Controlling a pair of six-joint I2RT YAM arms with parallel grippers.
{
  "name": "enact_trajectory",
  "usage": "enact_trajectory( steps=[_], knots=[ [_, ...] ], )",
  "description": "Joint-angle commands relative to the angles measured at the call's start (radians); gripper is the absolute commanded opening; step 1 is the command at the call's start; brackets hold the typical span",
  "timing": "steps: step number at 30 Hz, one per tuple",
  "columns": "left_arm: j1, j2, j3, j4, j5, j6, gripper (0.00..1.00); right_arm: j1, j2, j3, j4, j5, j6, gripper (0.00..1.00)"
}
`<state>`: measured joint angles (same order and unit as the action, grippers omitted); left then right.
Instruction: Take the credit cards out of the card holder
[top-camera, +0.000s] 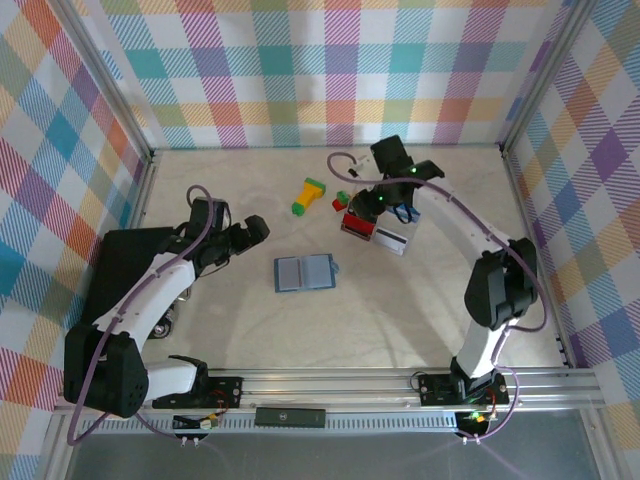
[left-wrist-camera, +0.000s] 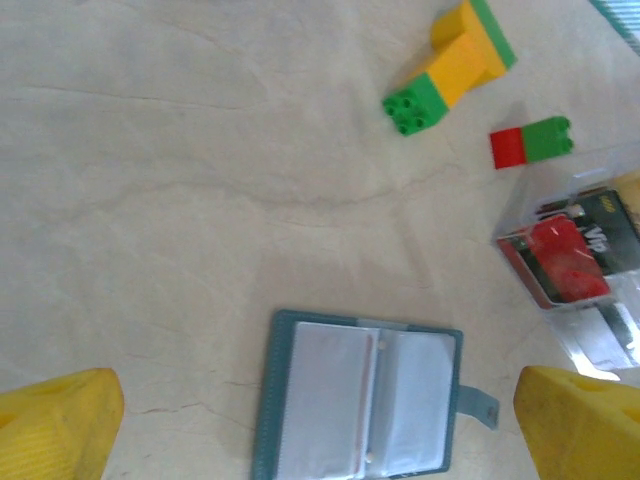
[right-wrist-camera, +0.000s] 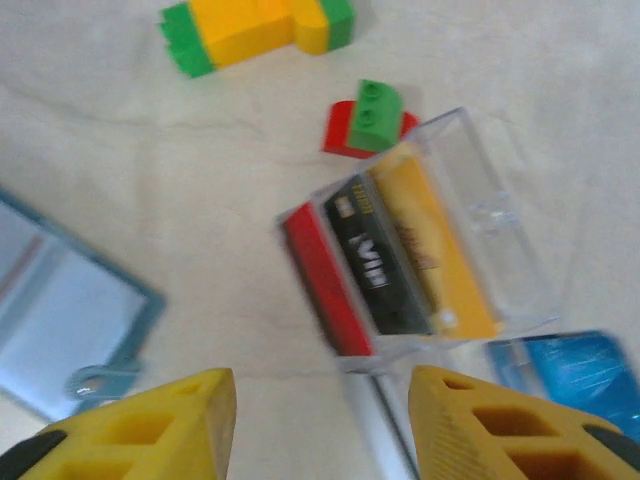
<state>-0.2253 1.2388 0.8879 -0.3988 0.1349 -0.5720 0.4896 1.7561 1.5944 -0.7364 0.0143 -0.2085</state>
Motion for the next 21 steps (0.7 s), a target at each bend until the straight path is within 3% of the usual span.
enact_trajectory(
  steps=[1, 10, 16, 21],
  knots=[
    [0.018, -0.055, -0.013, -0.056, -0.043, -0.025, 1.00, 0.091, -0.054, -0.097, 0.093, -0.015, 0.233, 0.50],
    [0.095, -0.121, -0.025, -0.138, -0.019, -0.020, 1.00, 0.340, -0.027, -0.178, 0.149, 0.103, 0.649, 0.61],
    [0.156, -0.134, 0.033, -0.205, 0.076, -0.010, 1.00, 0.464, 0.113, -0.117, 0.137, 0.148, 0.817, 0.62],
    [0.194, -0.131, 0.029, -0.205, 0.118, -0.001, 1.00, 0.490, 0.187, -0.076, 0.138, 0.177, 0.852, 0.63]
  ],
)
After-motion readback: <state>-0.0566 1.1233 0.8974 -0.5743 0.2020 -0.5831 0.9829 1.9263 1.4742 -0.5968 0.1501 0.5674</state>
